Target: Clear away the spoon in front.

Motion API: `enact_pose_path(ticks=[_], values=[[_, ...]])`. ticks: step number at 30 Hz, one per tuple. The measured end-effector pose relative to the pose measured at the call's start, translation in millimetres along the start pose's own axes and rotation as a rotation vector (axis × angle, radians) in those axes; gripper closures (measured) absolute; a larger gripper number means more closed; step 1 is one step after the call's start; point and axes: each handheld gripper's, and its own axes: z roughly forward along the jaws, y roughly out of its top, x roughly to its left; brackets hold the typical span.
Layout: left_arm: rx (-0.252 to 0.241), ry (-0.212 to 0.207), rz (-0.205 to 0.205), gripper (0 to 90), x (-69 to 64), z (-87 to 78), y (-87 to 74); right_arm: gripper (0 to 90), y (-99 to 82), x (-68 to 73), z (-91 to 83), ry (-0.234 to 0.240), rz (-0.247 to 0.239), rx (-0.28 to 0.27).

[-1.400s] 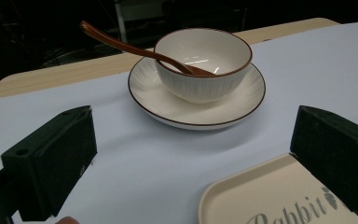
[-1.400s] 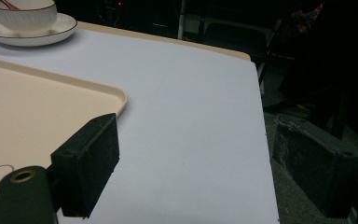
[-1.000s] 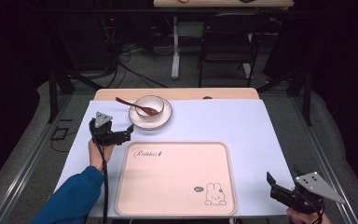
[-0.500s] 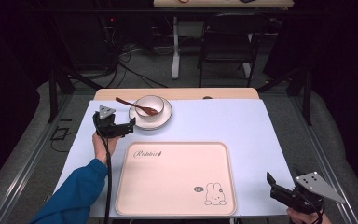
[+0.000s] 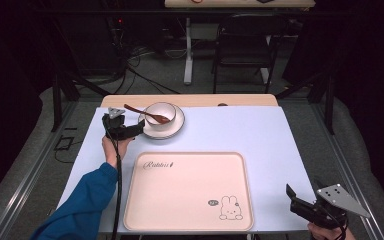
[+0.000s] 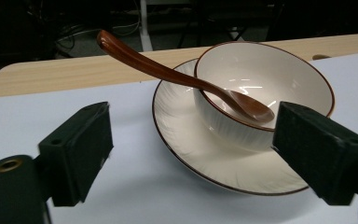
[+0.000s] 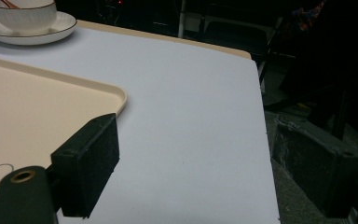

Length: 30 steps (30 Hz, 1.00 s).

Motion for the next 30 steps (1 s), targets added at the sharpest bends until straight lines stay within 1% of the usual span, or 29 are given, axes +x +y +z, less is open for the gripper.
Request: enact_pose_path(ticks=[2,7,10,12,16,18,20,21,23,26,28,30], values=[[0.0,0.008,0.007,14.9,0.4,3.5,1.3,14.2,0.0,0.1,-0.1,0.0,0.0,-0.001],[0.005,0.02,-0.016,15.5,5.0,14.5,5.5,14.2,0.0,0.0,-0.3,-0.002,0.001,-0.002],[0.004,0.021,-0.018,16.3,6.3,17.9,6.5,14.2,0.0,-0.2,-0.3,-0.002,0.0,-0.002],[0.002,0.03,-0.028,16.8,7.7,20.6,7.8,14.2,-0.1,-0.3,-0.4,-0.001,0.001,-0.002],[-0.006,0.026,-0.06,19.1,11.6,27.6,9.7,14.2,-0.3,-0.4,-0.8,-0.002,0.001,-0.002],[-0.009,0.029,-0.062,19.5,11.6,28.6,9.7,14.2,-0.3,-0.2,-0.8,-0.002,0.005,-0.001],[-0.009,0.031,-0.055,20.8,11.5,30.2,9.9,14.2,-0.4,-0.1,-0.9,-0.002,0.005,-0.001],[-0.015,0.022,-0.067,21.2,11.6,32.1,10.6,14.2,-0.4,-0.1,-1.0,-0.003,0.005,-0.001],[-0.01,0.019,-0.066,21.5,11.6,33.2,11.4,14.2,-0.4,-0.3,-1.1,-0.003,0.005,-0.001],[-0.01,0.023,-0.073,21.8,9.6,38.2,13.2,14.2,-0.4,-0.4,-0.9,-0.003,0.002,-0.001],[-0.004,0.032,-0.058,22.5,7.8,40.3,14.0,14.2,-0.4,-0.2,-1.1,-0.004,0.004,-0.001],[-0.01,0.033,-0.065,24.2,7.7,41.8,13.5,14.2,-0.6,-0.4,-1.3,-0.003,0.003,-0.002]])
